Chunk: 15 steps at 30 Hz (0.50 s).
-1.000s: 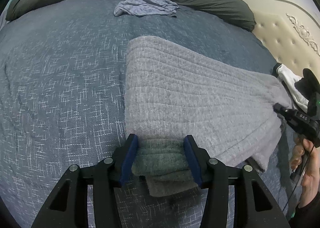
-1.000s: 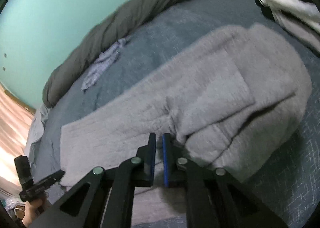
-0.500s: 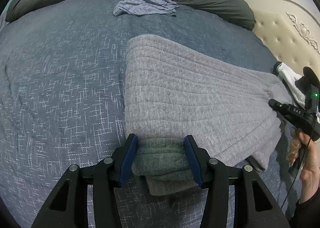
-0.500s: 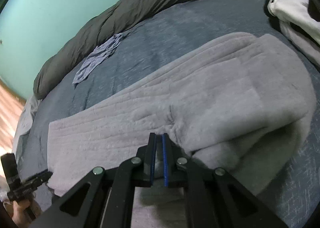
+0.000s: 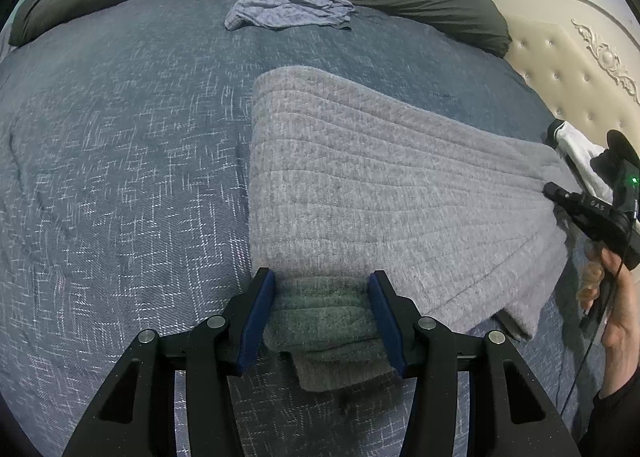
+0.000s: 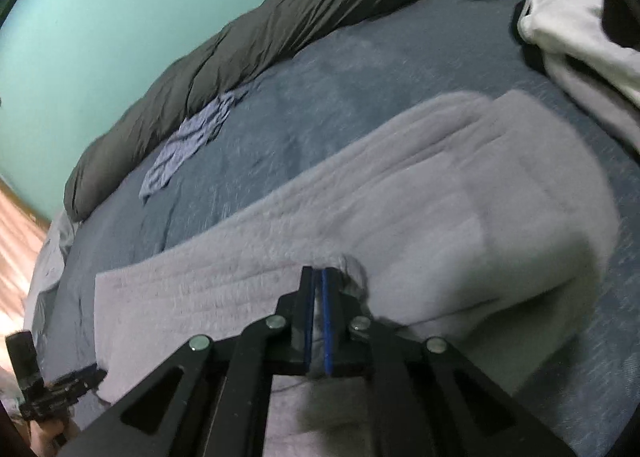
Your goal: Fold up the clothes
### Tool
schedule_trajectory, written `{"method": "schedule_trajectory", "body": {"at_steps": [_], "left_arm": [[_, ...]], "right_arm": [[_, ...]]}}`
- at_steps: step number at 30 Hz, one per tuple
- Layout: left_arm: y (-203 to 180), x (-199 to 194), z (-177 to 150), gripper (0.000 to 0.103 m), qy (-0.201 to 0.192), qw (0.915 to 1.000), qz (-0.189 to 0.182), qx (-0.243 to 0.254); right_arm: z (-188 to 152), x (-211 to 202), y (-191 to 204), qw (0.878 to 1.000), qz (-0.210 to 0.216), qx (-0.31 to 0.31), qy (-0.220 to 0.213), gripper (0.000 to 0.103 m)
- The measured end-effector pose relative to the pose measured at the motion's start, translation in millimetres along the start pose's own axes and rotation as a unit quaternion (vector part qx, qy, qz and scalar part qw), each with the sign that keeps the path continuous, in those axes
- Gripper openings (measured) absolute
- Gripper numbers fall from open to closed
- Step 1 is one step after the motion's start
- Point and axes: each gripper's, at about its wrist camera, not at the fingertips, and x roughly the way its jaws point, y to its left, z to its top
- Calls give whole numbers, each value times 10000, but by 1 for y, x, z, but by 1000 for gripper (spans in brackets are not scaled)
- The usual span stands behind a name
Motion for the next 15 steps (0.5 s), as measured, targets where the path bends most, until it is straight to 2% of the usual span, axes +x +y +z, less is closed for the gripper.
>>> {"method": "schedule_trajectory", "body": {"at_steps": [1,3,8,10,13,15], "left_arm": [[0,0,0,53,3,10000,0,-8],[1,-1,-1,53,3,10000,-4,-30],[0,-2,-1,53,39,10000,23,-24],[-1,-2,-1,53,43,10000,47,-21],[-1,-2,-2,53,47,10000,61,-28],[1,-3,-2,53,42,10000,23,-67]], "right_arm": [[0,-3,-3,9999,-143,28,-57,2],[2,-5,-7,9996,-50,195,-184,2],[0,4,-33,9986,12,518,61,1],[-1,-1,-39,9979,35,651,-4,0],[5,-19,-30,9986,-192,387,-293,1],[3,-16,-37,9985,-310,416,-189,1]]}}
